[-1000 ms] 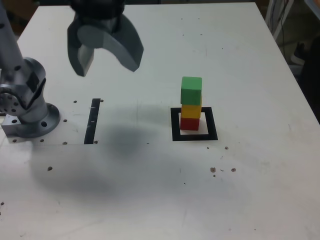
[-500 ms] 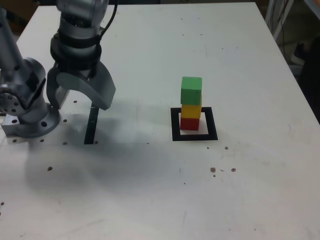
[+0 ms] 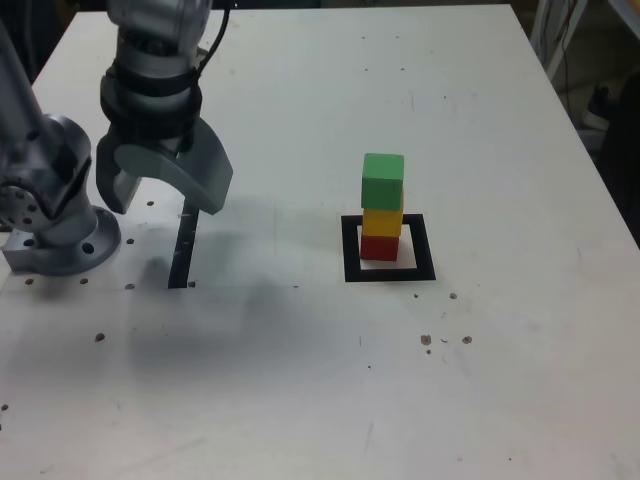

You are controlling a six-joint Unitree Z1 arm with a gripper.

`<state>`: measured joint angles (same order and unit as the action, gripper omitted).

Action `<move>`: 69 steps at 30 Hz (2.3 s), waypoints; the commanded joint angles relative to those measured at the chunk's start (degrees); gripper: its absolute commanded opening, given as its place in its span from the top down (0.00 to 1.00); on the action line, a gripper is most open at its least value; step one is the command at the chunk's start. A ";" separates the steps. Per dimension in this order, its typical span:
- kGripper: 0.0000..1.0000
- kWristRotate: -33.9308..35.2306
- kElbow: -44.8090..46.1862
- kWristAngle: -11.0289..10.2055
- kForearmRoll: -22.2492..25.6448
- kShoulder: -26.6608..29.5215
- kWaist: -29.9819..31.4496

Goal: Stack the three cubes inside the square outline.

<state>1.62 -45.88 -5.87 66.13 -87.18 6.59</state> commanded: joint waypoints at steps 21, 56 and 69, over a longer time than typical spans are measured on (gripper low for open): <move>0.01 1.32 -4.86 4.32 7.16 -3.34 -0.08; 0.01 -2.19 -4.45 4.10 2.39 -3.18 -1.60; 0.01 -3.95 -4.29 3.14 2.49 -4.35 -2.97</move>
<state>-2.29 -50.42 -2.94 68.64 -91.26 3.71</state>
